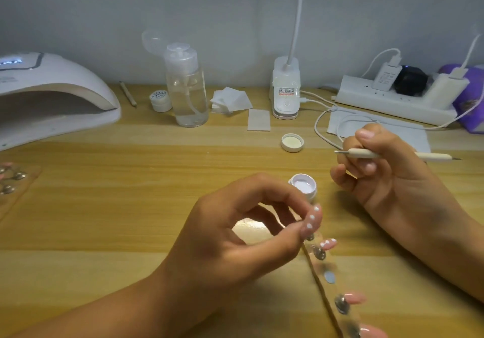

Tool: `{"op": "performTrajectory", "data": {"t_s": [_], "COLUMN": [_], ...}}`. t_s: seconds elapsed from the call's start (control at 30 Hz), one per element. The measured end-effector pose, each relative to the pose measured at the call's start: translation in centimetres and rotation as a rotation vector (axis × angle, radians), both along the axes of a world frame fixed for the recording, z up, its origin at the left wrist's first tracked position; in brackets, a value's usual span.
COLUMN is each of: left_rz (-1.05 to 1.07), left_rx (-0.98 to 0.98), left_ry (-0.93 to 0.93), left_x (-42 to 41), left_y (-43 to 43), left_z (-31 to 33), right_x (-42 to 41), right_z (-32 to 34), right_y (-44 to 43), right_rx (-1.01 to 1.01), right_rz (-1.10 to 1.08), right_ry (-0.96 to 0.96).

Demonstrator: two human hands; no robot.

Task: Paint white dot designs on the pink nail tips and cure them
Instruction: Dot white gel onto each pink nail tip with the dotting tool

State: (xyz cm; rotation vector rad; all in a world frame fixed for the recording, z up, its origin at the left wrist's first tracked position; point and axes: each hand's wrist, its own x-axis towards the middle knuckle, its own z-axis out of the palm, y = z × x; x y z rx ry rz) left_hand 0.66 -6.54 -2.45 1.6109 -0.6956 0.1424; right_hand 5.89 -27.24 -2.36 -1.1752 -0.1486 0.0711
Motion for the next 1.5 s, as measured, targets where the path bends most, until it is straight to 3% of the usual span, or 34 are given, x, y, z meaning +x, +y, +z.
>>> {"op": "performTrajectory", "data": {"t_s": [0.13, 0.37, 0.6, 0.8, 0.9, 1.17, 1.33, 1.5], "left_rz": [0.016, 0.002, 0.045, 0.074, 0.099, 0.037, 0.022, -0.003], "left_rx": [0.186, 0.544, 0.585, 0.642, 0.699, 0.776, 0.804, 0.831], "left_ry": [-0.131, -0.202, -0.199, -0.521, -0.654, -0.541, -0.55, -0.594], "left_x": [-0.2, -0.6, -0.3, -1.1, -1.4, -1.6, -1.6, -1.8], "left_y": [0.0, -0.7, -0.4, -0.4, -0.6, -0.9, -1.2, -1.7], "left_z": [0.3, -0.9, -1.2, -1.2, -1.2, -1.0, -1.1, 0.1], "right_x": [0.1, 0.2, 0.3, 0.5, 0.7, 1.1, 0.4, -0.1], "right_z": [0.0, 0.2, -0.2, -0.8, -0.9, -1.3, -0.9, -0.5], "right_y": [0.2, 0.3, 0.1, -0.4, -0.8, -1.1, -0.5, 0.1], "right_rx": [0.02, 0.028, 0.009, -0.267, -0.302, -0.353, -0.464, -0.411], "right_rz": [-0.002, -0.023, -0.013, -0.066, -0.047, -0.073, -0.091, -0.126], "right_ry": [0.012, 0.05, 0.027, -0.187, -0.214, -0.231, -0.241, -0.201]}}
